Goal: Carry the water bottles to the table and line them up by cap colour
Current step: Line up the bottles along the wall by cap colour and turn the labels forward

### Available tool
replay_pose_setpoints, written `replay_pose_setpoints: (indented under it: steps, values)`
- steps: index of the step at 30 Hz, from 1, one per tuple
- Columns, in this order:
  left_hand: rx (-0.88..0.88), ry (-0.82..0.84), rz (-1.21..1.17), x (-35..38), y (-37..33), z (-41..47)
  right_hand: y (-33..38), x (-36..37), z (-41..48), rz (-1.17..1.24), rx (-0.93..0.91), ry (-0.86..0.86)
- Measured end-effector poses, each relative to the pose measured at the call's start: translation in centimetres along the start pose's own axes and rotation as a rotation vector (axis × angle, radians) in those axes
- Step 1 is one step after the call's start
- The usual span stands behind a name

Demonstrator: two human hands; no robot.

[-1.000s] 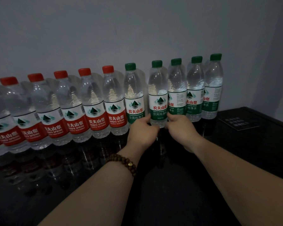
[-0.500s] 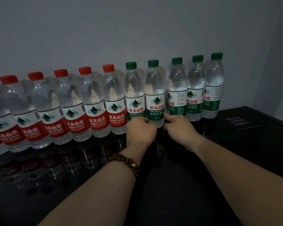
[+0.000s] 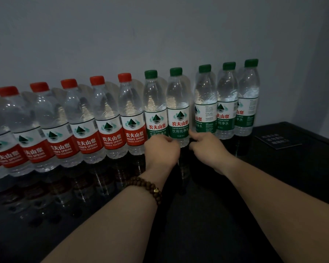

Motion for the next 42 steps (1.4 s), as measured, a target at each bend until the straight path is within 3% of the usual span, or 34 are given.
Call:
replay_pose_setpoints:
  steps: [3, 8, 13, 20, 26, 32, 37, 42]
  values:
    - [0.006, -0.010, -0.006, 0.0, 0.0, 0.0, 0.3, -0.3, -0.4, 0.059, -0.026, -0.058]
    - [0.065, 0.065, -0.029, 0.7, -0.5, -0.4, -0.1, -3.7, -0.6, 0.130, 0.085, -0.542]
    - [0.079, 0.154, -0.086, 1.2, -0.8, -0.7, -0.2, -4.3, -0.6, 0.160, 0.141, -0.630]
    - [0.105, 0.225, -0.086, 1.7, -0.6, -0.8, -1.2, -3.6, -0.1, 0.267, 0.169, -0.565]
    - [0.130, 0.253, -0.080, 1.7, -0.6, -1.0, -0.3, -2.6, -0.3, 0.135, 0.096, -0.291]
    - [0.137, 0.297, -0.064, 1.7, -0.9, -1.3, -0.8, -3.4, -0.2, 0.254, 0.150, -0.467]
    - [0.168, 0.338, 0.024, 1.8, -0.9, -1.5, -0.6, -2.5, -0.1, 0.131, 0.113, -0.282]
    - [0.205, 0.357, 0.076, 1.8, -1.1, -1.6, -0.5, -2.5, 0.1, 0.130, 0.116, -0.230]
Point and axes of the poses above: each hand's wrist, its own z-axis towards the middle knuckle, its own x-axis out of the palm, y = z × x, the point moved 5 cm from there along z, towards the middle knuckle, and after that the axes turned 13 degrees about -y, right-handed, at the moved point
